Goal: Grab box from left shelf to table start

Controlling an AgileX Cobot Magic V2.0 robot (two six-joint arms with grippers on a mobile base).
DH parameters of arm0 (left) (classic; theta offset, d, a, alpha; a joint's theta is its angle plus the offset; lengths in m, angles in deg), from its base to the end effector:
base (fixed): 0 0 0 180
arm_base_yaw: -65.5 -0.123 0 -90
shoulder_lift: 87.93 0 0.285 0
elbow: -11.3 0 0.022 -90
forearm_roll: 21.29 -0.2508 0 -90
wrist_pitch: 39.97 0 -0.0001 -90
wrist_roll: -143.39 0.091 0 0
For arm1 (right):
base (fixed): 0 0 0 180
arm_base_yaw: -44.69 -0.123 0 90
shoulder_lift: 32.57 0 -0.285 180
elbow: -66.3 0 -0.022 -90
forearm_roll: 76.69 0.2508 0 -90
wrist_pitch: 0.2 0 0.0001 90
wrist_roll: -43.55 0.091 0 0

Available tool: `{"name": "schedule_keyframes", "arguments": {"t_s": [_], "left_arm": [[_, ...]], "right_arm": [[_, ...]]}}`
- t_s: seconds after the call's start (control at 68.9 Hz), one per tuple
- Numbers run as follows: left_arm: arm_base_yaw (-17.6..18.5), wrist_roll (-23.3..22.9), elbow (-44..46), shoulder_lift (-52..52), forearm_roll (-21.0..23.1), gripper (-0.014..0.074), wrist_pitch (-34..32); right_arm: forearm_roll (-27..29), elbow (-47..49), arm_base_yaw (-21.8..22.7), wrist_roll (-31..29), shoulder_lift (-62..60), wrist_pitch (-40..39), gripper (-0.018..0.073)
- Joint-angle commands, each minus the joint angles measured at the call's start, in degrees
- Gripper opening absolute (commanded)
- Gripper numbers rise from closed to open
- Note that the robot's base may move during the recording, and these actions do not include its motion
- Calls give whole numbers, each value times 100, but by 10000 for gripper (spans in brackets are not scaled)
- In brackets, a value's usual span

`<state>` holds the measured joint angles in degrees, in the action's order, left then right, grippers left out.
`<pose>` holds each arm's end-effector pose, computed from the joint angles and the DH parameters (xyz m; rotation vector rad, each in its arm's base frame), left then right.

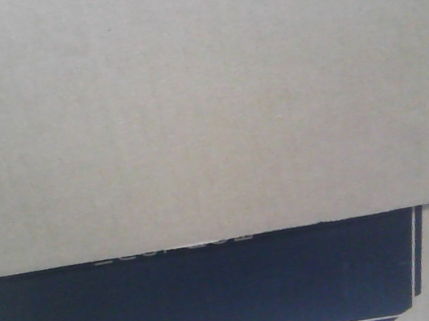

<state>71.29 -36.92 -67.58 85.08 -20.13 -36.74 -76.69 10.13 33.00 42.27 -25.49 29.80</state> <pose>0.0564 -0.0058 0.1990 0.0596 1.5548 -0.1009 0.0216 0.0045 0.2854 -0.1840 1.6189 0.1397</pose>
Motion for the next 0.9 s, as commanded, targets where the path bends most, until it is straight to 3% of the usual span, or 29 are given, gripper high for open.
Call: {"name": "schedule_keyframes", "arguments": {"t_s": [0.0,0.624,0.885], "left_arm": [[40,-5,9,81,-5,-99,-549],[40,-5,9,81,-5,-99,-549],[40,-5,9,81,-5,-99,-549]], "right_arm": [[-77,150,-23,-32,63,-538,57],[-195,-26,27,-53,63,-719,57],[-65,-949,868,92,63,-1342,57]]}}
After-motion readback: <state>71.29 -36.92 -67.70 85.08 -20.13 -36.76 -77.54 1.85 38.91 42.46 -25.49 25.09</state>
